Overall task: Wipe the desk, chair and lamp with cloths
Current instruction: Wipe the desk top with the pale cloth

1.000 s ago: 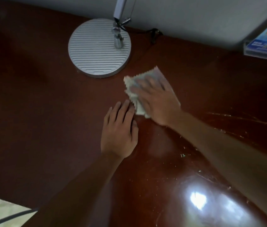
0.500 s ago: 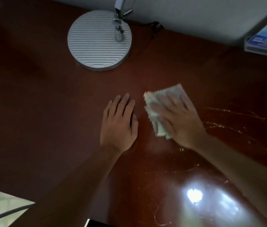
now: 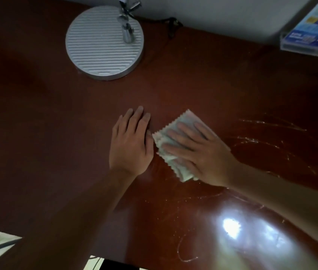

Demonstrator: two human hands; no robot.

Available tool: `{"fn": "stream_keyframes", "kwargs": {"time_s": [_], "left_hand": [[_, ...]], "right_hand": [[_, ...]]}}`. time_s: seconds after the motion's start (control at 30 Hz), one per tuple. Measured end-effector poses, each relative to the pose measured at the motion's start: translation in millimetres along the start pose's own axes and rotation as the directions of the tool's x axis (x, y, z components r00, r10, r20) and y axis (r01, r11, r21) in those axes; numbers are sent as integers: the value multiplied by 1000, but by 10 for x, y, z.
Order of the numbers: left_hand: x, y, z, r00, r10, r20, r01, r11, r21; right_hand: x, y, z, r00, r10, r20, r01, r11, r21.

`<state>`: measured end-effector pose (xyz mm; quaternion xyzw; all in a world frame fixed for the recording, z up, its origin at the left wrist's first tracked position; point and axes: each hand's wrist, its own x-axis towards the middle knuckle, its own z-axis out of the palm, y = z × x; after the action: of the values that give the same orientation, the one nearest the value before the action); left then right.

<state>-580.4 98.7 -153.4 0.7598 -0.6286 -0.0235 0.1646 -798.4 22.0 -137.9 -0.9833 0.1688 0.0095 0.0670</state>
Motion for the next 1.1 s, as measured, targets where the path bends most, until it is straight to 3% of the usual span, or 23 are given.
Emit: {"fn": "stream_keyframes", "kwargs": {"time_s": [0.07,0.13,0.23,0.3,0.4,0.43,0.5,0.57,0.6,0.67,0.73,0.83,0.9,1.0,1.1], "left_hand": [[7,4,4,1000,1,7,-1,1000,8],[4,1,3,1000,-6,8,6,1000,10],[-10,5,8,1000,-1,7,1,1000,5],[-3,-1,20,1000,2,0,-2,1000,14],[-5,-12,33,1000,8,-17,-8,1000,15],[4,-2,35,1000,14,-26,-14,1000,12],[1,-5,28,999,15,-38,-15,1000,5],[-4,2,16,999,10,-38,-10,1000,7],[2,4,11,999,8,-36,-7,1000,9],[-1,11,3,1000,4,-27,-4,1000,8],[-6,13,7,1000,6,-30,-6,1000,1],[-9,4,20,1000,2,-28,-2,1000,2],[-13,3,23,1000,4,-29,-4,1000,4],[-21,3,20,999,9,-41,-8,1000,8],[-17,14,10,999,8,-37,-8,1000,7]], "right_hand": [[70,386,-33,999,-49,-19,47,996,-75],[321,851,-92,988,136,-69,-145,979,-144],[585,1270,-137,904,416,-96,-427,889,-168],[580,1124,-101,891,448,-75,-452,864,-223],[237,337,142,931,289,-223,-365,775,-516],[25,38,245,955,197,-221,-277,859,-431],[-261,-411,258,997,71,-35,-74,991,-110],[-242,-307,90,1000,7,1,-7,998,62],[-144,-82,40,999,5,-43,-4,999,34],[115,457,-48,979,192,-66,-197,978,-65],[294,949,-122,905,425,-15,-423,897,-131],[337,925,-56,833,551,-52,-554,829,-78],[159,388,83,874,481,-68,-484,874,-49],[-348,-606,255,970,238,-49,-236,971,42],[-455,-553,207,992,121,25,-122,991,58]]}}
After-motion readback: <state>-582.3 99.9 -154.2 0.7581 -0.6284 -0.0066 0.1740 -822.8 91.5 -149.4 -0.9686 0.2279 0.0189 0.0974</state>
